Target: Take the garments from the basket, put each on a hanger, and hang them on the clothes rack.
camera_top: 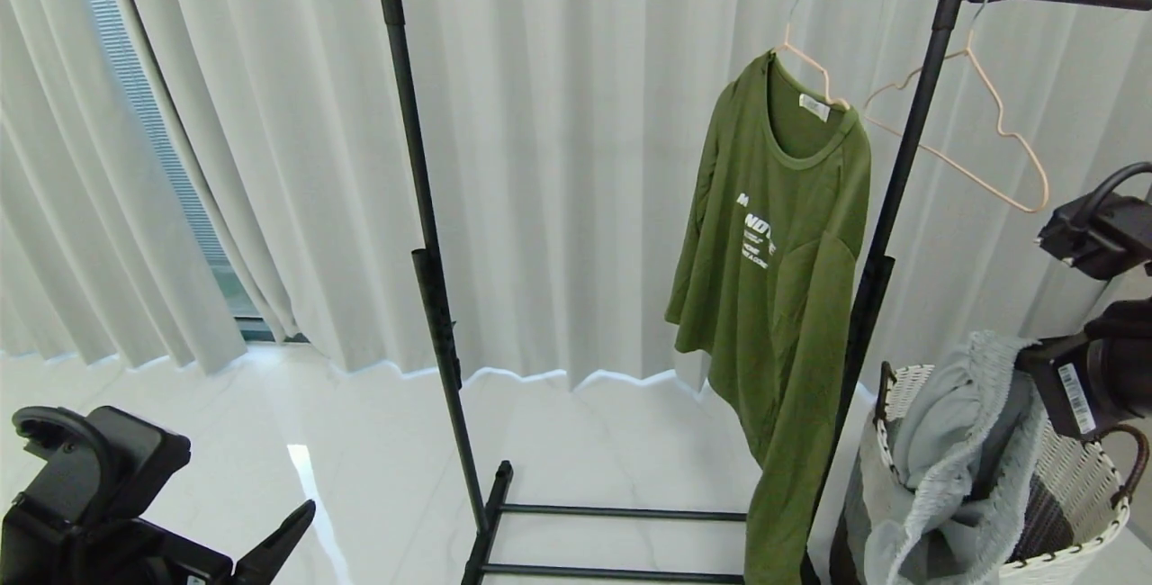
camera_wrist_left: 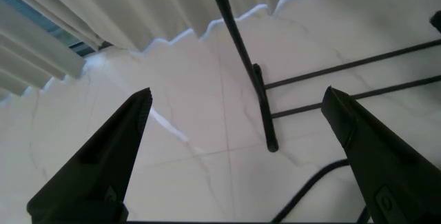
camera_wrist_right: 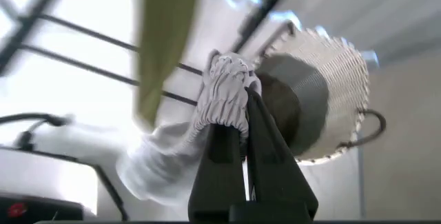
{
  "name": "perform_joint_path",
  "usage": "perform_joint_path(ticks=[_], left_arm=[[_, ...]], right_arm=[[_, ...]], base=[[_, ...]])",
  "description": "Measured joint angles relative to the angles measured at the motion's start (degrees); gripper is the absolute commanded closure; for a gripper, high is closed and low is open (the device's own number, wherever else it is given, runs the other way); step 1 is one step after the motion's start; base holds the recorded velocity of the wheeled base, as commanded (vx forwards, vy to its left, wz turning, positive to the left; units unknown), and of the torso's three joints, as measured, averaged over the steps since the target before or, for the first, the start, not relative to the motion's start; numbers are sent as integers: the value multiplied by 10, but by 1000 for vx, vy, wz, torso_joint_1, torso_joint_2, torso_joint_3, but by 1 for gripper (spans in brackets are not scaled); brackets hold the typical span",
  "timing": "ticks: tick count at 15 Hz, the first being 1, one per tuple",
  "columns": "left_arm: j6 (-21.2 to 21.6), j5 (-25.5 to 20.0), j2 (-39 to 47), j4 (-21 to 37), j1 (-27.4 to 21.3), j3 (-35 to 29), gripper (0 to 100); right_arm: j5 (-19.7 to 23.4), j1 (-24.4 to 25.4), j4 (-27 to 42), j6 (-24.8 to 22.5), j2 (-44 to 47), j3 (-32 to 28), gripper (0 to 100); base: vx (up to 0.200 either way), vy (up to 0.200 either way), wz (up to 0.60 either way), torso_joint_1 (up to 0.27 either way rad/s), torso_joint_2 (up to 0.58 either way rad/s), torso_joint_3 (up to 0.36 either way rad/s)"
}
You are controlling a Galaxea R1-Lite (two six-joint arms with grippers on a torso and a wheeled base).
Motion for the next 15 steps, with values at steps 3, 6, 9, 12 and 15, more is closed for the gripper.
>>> perform_joint_path(ticks=[3, 6, 9, 12, 15], left_arm=[[-8, -31, -4, -1, -53, -15, 0], [-23, -71, 15, -1, -130, -53, 0], [-44, -79, 65, -2, -216, -100, 0], [-202, -87, 131, -2, -327, -171, 0], [-307, -87, 230, -2, -389, -258, 0]], right_arm=[[1, 75, -1, 2, -2, -51, 100], [2, 134, -2, 11, 21, -116, 100], [1, 196, -2, 61, 57, -187, 100], [2, 224, -2, 82, 80, -219, 100], [2, 239, -2, 95, 86, -231, 100]], base=[[0, 0, 0, 0, 0, 0], [0, 0, 0, 0, 0, 0], [0, 0, 0, 0, 0, 0], [0, 0, 0, 0, 0, 0], [0, 0, 0, 0, 0, 0]])
